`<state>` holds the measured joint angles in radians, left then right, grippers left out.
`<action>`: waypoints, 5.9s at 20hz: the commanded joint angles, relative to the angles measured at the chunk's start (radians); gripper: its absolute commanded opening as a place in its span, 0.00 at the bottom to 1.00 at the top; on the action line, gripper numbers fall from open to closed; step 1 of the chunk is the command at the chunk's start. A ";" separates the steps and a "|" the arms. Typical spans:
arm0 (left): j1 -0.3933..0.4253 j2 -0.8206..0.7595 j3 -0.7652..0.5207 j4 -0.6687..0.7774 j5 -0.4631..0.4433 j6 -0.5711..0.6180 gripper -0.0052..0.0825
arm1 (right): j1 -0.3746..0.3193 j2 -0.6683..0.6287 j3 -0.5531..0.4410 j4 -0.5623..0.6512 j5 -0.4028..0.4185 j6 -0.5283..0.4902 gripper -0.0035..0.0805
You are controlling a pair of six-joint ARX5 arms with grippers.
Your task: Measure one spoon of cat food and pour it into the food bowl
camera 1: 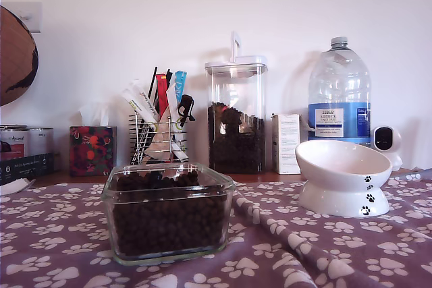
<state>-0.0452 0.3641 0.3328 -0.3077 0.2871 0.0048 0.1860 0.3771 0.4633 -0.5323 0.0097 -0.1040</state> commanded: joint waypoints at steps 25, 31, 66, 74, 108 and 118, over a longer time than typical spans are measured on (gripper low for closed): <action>-0.595 0.059 0.000 0.084 -0.170 -0.387 0.04 | 0.181 0.256 -0.001 0.192 -0.156 0.149 0.03; -0.894 0.201 0.001 0.167 -0.410 -0.542 0.04 | 0.173 0.301 0.003 0.192 -0.111 0.149 0.03; -0.768 0.860 0.332 0.004 -0.057 -0.850 0.61 | 0.174 0.301 0.003 0.236 -0.134 0.157 0.03; -0.768 0.918 0.343 -0.031 -0.018 -0.869 0.61 | 0.174 0.301 0.003 0.237 -0.135 0.158 0.03; -0.686 0.958 0.379 -0.029 -0.053 -0.772 0.03 | 0.174 0.301 0.003 0.227 -0.142 0.162 0.03; -0.651 0.853 0.496 -0.233 -0.382 -0.264 0.03 | 0.174 0.301 0.003 0.229 -0.142 0.186 0.03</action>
<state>-0.6922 1.2160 0.8215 -0.5362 -0.0666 -0.3164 0.3614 0.6781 0.4637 -0.3111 -0.1261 0.0784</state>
